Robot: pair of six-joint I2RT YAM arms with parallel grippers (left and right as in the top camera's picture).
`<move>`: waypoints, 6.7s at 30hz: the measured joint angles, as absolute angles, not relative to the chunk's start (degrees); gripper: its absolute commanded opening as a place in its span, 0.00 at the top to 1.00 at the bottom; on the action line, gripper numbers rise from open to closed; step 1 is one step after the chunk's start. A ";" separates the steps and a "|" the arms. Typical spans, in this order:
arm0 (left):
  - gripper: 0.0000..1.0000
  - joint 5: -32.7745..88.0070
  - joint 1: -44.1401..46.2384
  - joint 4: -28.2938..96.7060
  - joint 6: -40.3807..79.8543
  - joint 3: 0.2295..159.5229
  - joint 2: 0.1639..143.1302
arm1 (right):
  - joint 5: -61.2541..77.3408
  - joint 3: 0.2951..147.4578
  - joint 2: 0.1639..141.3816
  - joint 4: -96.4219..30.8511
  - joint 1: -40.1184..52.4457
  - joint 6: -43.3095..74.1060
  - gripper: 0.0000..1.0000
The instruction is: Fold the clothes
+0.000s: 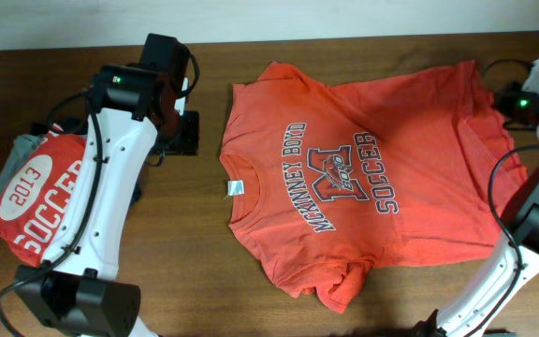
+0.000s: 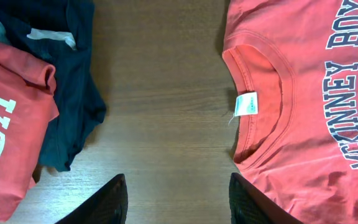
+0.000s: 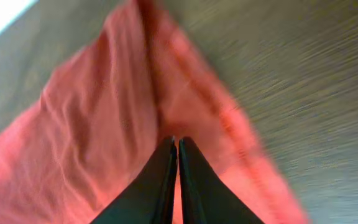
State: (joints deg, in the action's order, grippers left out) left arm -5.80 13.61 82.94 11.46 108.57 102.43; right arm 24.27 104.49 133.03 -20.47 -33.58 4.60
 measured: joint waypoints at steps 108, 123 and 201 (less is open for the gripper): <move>0.34 -7.55 13.61 75.13 8.86 108.57 102.43 | 5.45 114.89 134.32 -74.46 -45.47 8.03 0.42; 0.33 -7.55 13.61 74.28 8.58 108.57 102.43 | 11.81 114.85 134.32 -66.76 -45.45 -5.37 0.40; 0.27 -7.57 13.61 72.14 7.51 108.57 102.43 | 22.22 114.21 137.97 -64.18 -45.87 -17.08 0.42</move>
State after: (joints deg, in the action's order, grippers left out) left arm -7.57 13.61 72.14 7.51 108.57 102.43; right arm 22.22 114.21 137.97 -64.18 -45.87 -17.08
